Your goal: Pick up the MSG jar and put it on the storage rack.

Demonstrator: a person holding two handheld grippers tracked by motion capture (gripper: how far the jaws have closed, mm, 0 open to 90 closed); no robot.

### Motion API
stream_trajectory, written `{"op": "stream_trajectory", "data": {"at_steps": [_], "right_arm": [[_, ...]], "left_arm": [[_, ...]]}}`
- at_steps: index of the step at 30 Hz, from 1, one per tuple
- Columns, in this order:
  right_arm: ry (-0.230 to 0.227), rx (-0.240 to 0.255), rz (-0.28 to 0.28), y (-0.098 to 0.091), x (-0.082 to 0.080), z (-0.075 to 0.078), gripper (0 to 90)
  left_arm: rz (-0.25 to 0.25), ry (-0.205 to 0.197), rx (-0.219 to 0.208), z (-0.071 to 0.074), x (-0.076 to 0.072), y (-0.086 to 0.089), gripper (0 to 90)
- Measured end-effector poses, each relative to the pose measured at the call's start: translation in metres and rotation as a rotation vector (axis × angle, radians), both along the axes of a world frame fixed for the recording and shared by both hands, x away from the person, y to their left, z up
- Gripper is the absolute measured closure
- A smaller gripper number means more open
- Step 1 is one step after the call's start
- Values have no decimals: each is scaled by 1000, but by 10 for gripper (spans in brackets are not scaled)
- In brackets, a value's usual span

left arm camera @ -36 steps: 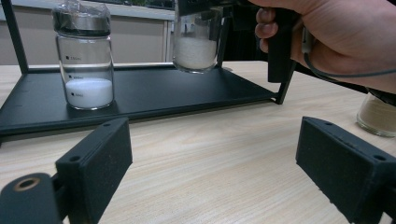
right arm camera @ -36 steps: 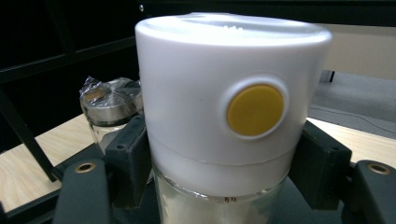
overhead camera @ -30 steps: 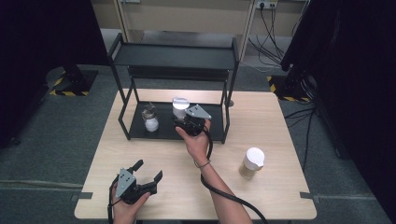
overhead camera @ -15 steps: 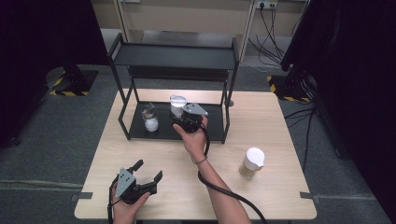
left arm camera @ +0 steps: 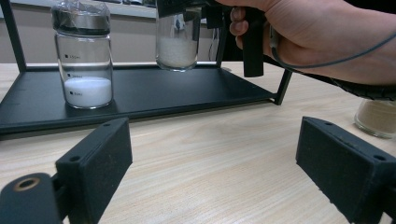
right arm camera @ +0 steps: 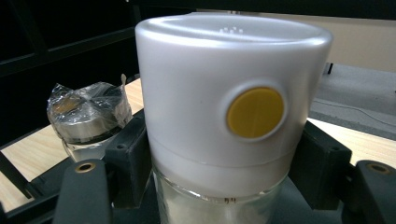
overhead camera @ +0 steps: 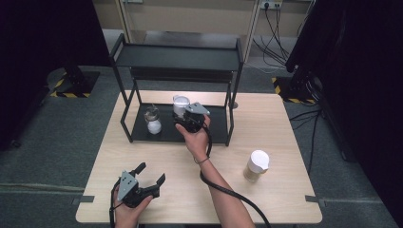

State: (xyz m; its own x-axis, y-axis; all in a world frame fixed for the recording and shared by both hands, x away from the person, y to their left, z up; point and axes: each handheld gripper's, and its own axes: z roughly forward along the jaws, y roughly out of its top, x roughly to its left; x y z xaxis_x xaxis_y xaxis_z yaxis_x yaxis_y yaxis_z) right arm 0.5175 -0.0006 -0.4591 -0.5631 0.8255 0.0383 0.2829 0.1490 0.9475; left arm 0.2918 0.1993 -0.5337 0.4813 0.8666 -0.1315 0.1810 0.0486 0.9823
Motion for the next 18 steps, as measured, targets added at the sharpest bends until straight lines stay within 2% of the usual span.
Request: {"op": "stream_trajectory", "data": {"at_steps": [18], "right_arm": [[23, -15, -20, 4, 13, -7, 308]], "left_arm": [[-1, -3, -6, 0, 0, 0, 103]]}}
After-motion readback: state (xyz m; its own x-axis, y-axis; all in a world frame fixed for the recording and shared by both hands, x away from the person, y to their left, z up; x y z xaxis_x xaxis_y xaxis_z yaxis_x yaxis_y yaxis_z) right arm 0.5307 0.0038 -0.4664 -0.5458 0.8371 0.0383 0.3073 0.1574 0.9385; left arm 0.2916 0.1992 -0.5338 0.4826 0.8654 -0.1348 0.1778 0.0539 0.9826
